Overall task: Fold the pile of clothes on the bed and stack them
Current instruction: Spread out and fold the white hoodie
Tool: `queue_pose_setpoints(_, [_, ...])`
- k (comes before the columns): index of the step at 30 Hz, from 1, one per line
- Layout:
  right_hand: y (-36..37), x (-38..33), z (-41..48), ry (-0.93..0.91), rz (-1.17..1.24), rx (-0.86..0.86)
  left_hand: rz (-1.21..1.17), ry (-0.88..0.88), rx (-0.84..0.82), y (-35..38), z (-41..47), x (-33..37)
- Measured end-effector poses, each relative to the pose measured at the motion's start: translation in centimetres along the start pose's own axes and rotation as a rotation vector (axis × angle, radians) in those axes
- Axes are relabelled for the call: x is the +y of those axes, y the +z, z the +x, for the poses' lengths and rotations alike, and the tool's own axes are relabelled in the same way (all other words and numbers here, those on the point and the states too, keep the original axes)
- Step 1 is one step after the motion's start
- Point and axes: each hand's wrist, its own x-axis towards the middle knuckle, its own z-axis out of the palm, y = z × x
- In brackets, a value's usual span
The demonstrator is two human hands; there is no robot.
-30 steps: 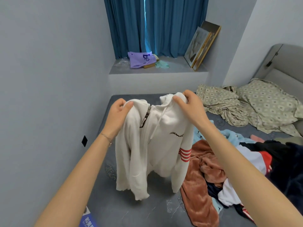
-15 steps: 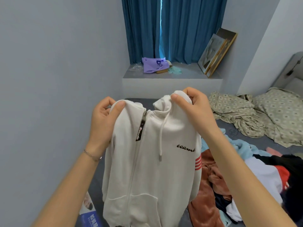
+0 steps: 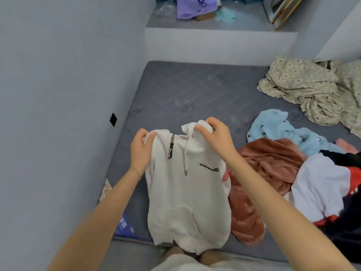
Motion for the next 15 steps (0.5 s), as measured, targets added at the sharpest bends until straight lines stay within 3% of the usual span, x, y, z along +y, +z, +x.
queue_pose_setpoints(5, [4.9,9.0,6.1,0.137,-0.161,0.018,0.112,-0.106,0.022,4.9,6.1,-8.8])
queue_pose_setpoints(11, [11.3,20.8,15.3,0.215,-0.175,0.092,0.141,-0.173,0.033,12.2,15.8,-20.2])
queue_pose_setpoints(15, [14.8,27.8,19.4,0.196,-0.250,0.097,0.130,-0.115,0.042,15.9,20.3,-26.8])
